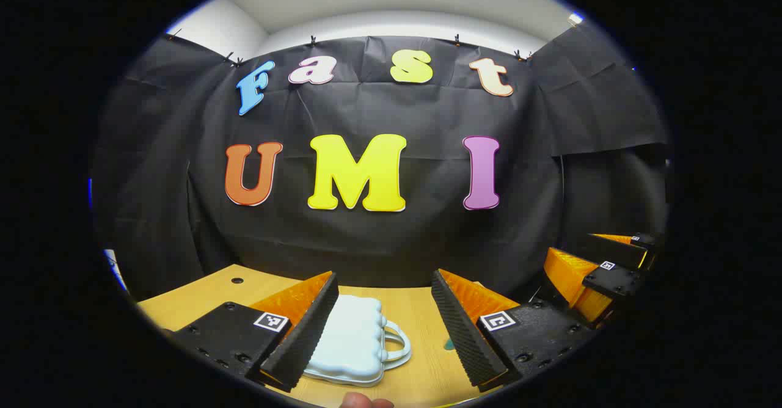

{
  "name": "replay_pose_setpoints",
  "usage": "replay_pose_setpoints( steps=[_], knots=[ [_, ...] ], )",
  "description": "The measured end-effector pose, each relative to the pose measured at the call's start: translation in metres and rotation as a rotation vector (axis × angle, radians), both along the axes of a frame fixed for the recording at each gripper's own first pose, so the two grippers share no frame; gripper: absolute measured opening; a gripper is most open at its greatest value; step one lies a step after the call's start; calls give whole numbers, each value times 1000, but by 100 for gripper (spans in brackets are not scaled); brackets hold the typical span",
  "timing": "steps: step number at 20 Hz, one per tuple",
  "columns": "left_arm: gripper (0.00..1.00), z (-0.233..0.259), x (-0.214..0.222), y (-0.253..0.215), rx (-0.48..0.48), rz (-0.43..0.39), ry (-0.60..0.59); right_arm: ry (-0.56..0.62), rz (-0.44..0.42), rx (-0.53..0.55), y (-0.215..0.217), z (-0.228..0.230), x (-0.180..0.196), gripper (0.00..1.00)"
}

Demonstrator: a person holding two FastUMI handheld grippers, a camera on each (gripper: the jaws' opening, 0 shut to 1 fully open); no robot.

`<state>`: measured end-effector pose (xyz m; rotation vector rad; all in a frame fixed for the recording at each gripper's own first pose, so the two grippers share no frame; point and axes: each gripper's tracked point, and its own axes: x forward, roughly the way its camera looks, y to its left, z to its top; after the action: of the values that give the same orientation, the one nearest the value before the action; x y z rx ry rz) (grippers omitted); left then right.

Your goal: First open the suitcase, pack the skin care products into it, and then close the suitcase.

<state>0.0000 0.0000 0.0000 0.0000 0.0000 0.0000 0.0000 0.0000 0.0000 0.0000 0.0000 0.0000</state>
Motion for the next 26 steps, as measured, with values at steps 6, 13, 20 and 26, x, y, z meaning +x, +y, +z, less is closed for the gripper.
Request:
replay_pose_setpoints(
  steps=[6, 13, 20, 26],
  knots=[
    [98, 3, 10, -6, 14, 15, 4, -23, 12, -1, -10, 6, 15, 82],
    [98, 0, 15, -8, 24, 19, 14, -27, 17, 1, -18, 5, 23, 81],
    [98, -25, 22, -21, 87, -43, 78, 17, 23, -29, -34, -10, 29, 81],
    [100, -78, 37, -39, 297, -147, 198, 85, 19, -45, -52, -35, 29, 81]
  ],
)
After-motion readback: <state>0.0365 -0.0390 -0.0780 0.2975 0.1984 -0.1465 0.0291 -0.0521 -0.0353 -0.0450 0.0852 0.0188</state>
